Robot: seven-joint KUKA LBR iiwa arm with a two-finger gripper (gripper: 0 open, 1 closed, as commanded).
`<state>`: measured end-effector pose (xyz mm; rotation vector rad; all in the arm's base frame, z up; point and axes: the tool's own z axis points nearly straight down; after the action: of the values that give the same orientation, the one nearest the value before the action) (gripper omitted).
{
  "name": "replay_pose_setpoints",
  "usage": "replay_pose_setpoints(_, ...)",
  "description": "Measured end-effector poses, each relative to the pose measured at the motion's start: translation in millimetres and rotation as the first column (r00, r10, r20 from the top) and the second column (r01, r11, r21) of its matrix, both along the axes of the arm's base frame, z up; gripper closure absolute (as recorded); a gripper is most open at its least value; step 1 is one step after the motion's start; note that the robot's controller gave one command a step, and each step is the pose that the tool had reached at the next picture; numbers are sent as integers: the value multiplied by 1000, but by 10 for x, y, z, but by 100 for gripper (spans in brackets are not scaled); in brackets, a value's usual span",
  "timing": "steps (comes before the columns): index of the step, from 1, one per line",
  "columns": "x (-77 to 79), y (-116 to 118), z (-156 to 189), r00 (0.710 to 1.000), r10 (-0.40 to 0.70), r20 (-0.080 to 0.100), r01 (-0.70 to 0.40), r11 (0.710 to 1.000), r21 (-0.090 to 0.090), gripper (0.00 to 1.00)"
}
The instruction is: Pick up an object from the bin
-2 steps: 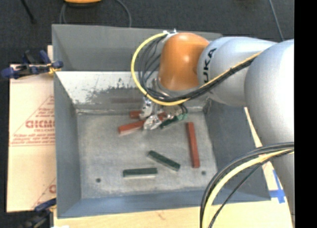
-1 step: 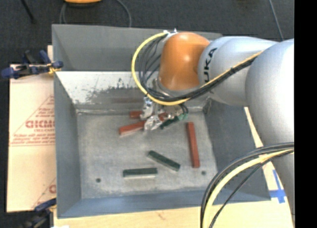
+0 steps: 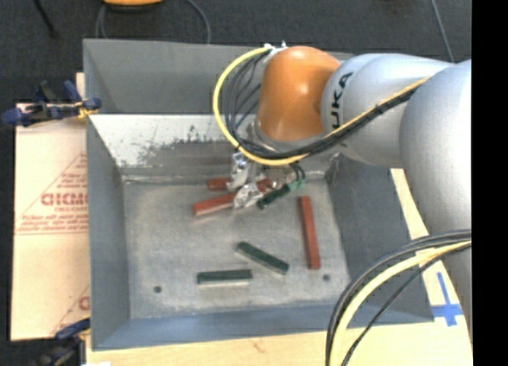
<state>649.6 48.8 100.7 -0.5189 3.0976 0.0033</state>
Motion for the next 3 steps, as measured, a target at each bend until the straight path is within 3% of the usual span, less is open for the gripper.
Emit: replay_pose_setpoints(3, 22, -3, 377, 1000, -1, 7, 1, 1000, -1, 100)
